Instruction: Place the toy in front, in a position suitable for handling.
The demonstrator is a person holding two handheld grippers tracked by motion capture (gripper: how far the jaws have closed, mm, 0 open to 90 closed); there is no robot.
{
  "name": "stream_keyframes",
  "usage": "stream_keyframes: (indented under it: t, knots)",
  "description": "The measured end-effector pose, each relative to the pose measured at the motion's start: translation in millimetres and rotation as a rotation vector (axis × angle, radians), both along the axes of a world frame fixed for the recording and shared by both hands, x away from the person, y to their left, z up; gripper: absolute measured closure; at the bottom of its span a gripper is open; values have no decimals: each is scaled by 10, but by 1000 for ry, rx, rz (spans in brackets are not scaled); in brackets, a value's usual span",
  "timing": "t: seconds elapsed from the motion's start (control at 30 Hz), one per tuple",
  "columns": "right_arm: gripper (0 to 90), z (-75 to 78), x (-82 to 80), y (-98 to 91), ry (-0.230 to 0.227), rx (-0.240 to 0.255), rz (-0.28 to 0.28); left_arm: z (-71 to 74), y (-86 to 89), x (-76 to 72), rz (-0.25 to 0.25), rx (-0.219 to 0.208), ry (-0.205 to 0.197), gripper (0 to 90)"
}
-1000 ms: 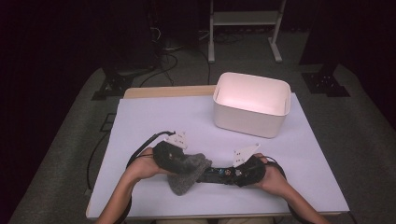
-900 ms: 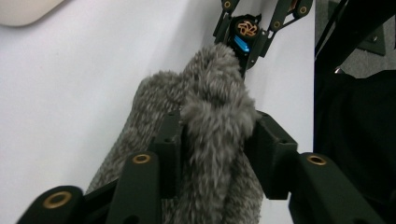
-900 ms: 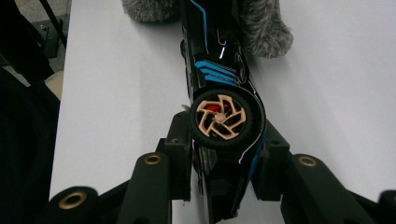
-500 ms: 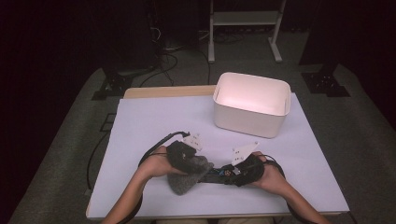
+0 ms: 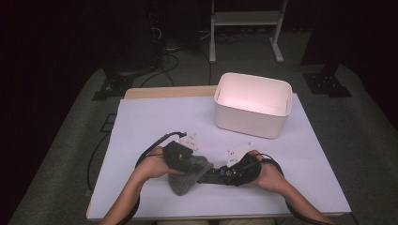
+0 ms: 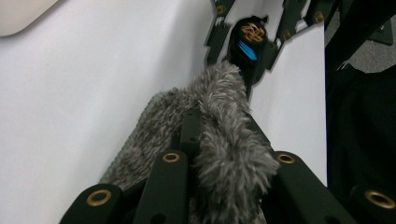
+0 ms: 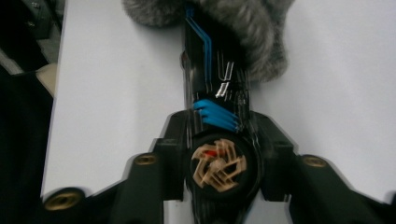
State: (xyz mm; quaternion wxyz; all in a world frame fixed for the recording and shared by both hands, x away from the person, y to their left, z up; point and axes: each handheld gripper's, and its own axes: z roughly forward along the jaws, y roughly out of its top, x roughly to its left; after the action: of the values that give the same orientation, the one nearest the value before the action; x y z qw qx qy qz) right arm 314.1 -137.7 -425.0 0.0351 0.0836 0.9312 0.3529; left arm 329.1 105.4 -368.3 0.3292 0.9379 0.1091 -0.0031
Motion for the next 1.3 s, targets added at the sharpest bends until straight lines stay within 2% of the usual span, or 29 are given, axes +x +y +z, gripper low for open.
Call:
stream_keyframes:
  t: [0.2, 0.37, 0.4, 0.6, 0.7, 0.8, 0.9, 1.03, 1.1, 1.3]
  knots:
    - [627, 17, -17, -61, -2, -13, -1, -40, 239, -3, 55, -1, 5, 763]
    - [632, 33, -14, -108, 5, -21, -4, -148, 359, 12, 81, -32, 40, 763]
    - [633, 38, -15, -123, 5, -26, -5, -169, 347, 18, 75, -44, 49, 763]
    - [632, 66, -29, -246, 7, -57, -11, -277, 111, 30, 32, -51, 70, 760]
    - [625, 81, -45, -303, 10, -80, -21, -298, 52, 46, 23, -63, 81, 761]
    - [534, 118, -53, -315, 3, -84, -24, -318, 48, 53, 27, -81, 89, 761]
    - [491, 188, -35, -242, -2, -90, -24, -342, 67, 45, 25, -94, 94, 761]
    - [474, 220, -2, -14, -8, -155, -2, -360, 77, 29, 24, -102, 96, 761]
    - [484, 205, 28, 105, -11, -190, 8, -361, 77, 24, 22, -102, 95, 761]
    - [543, 144, 89, 360, 17, -241, 39, -377, 94, 28, 21, -117, 93, 761]
